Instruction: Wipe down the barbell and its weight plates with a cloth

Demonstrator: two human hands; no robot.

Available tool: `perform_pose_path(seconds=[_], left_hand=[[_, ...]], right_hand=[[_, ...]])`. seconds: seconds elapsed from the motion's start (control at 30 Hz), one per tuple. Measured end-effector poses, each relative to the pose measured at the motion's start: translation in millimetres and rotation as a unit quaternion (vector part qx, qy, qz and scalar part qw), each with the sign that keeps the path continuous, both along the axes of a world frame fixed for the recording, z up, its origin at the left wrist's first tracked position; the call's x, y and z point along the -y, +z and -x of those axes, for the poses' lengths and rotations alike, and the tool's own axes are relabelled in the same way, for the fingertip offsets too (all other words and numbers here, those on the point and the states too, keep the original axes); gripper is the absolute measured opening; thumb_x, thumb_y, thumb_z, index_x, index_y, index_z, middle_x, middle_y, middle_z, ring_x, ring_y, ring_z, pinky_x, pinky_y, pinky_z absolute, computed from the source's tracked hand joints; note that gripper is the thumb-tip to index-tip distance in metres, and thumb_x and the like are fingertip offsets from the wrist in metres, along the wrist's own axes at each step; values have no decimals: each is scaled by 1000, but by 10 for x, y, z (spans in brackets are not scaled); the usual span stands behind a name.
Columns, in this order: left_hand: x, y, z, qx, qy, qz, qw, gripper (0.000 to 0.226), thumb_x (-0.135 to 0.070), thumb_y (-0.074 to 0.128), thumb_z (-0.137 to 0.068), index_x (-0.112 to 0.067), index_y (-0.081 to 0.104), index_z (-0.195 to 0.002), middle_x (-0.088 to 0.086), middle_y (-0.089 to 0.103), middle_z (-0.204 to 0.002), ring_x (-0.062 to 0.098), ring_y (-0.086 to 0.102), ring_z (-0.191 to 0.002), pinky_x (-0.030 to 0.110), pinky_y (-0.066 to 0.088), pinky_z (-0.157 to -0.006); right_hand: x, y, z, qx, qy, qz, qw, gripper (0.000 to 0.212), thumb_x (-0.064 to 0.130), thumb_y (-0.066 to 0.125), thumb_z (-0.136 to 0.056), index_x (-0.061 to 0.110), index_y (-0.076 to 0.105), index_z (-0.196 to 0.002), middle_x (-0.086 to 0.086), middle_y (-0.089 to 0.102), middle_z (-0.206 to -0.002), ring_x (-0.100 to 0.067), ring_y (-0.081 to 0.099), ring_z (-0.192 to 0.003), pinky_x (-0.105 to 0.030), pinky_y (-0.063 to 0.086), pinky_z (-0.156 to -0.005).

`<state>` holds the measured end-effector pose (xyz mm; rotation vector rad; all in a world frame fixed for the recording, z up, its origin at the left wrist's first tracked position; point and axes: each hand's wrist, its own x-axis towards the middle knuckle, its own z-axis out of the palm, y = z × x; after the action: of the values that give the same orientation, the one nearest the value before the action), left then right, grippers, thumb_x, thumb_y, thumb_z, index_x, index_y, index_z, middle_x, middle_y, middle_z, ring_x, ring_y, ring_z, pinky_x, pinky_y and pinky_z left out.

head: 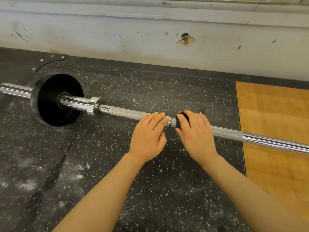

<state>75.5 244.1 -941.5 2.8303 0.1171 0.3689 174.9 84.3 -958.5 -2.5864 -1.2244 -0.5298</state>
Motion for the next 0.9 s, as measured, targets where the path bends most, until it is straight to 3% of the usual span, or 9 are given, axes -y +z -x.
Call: perform_pose_path(seconds=[0.33,0.57,0.9], left_hand=[[6,19,12,-19,-1,-11,1000,51,-23,38,-90,-7,56,-134,8,55,-138,30,47,-130,46,31,-114],[5,75,-6,-59,-3,-8,998,57,-24,31,-88,-7,51,-139,8,49,-145,31,42,-135,50,29,-114],[-102,136,-181,-80,-12,-4,997,57,-23,40,-88,-11,47,-142,5,43,-149,28,36,-139,43,19,-119]], right_hand=[[804,-46,-203,6,-46,5,999,40,33,45,-96,8,52,-127,-15,51,-128,-34,48,-110,-46,39,-97],[605,-6,-92,-5,-49,-29,998,44,23,64,-89,5,55,-128,-19,52,-128,-34,41,-114,-51,39,-100],[342,-16,-159,-8,-44,-68,997,43,28,54,-93,8,51,-131,-17,50,-130,-34,46,-113,-45,35,-99]])
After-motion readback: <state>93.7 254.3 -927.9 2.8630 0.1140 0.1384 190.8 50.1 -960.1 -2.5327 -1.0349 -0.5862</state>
